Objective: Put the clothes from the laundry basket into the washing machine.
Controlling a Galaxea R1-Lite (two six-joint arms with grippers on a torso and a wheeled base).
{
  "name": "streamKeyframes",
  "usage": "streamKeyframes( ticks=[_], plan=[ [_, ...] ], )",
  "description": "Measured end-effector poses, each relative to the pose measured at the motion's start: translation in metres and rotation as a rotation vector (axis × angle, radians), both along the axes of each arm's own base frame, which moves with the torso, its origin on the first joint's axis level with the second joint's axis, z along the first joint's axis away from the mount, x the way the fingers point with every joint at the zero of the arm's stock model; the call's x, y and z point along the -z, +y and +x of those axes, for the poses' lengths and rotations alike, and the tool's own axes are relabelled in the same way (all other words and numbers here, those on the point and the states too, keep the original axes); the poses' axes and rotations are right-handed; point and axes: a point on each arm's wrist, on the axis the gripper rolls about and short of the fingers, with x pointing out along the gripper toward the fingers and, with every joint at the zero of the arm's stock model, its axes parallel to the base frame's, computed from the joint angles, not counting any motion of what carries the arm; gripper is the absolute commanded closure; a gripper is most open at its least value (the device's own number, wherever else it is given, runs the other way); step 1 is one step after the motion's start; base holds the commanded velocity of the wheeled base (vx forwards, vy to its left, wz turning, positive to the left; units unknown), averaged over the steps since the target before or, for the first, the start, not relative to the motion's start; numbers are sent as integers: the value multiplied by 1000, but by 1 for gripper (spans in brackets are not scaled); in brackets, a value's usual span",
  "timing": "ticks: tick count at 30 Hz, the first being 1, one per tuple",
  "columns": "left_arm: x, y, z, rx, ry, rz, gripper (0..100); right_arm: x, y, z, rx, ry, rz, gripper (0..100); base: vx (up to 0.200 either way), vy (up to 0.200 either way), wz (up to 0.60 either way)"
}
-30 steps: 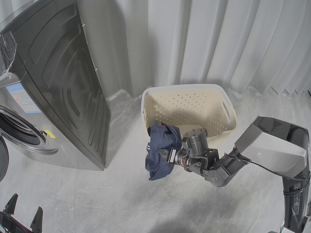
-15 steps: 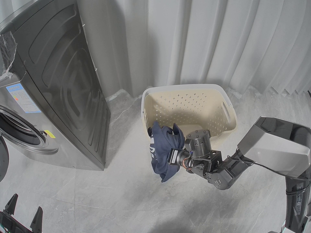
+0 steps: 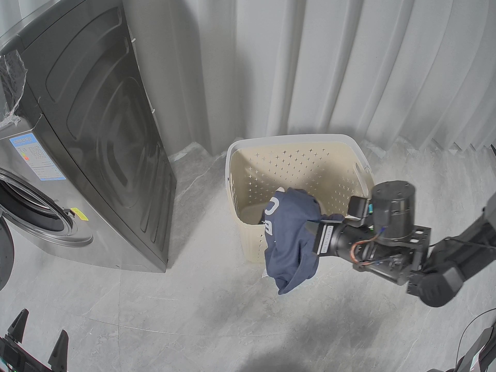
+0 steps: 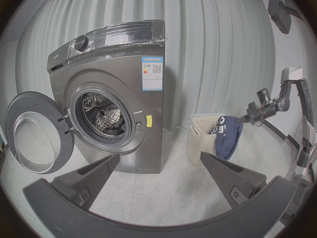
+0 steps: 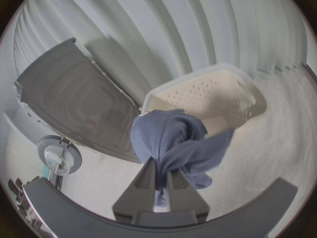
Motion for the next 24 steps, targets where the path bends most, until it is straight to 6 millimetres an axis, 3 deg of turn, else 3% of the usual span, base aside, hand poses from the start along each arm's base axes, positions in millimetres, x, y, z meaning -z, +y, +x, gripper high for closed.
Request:
streamKeyframes(
  ticks=[5, 12, 17, 24],
  plan=[
    [0, 0, 0, 1, -1, 5, 0, -38, -29, -38, -67, -139, -32, 100, 0, 0, 0],
    [0, 0, 0, 1, -1, 4, 0, -68, -63, -83, -126, -271, -65, 100, -200, 0, 0],
    [0, 0, 0, 1, 0, 1, 0, -76, -73, -96, -133, -307, -53, 100, -200, 0, 0],
    [0, 0, 0, 1, 0, -4, 0, -79, -78, -103, -129, -326, -42, 100, 0, 0, 0]
  ],
)
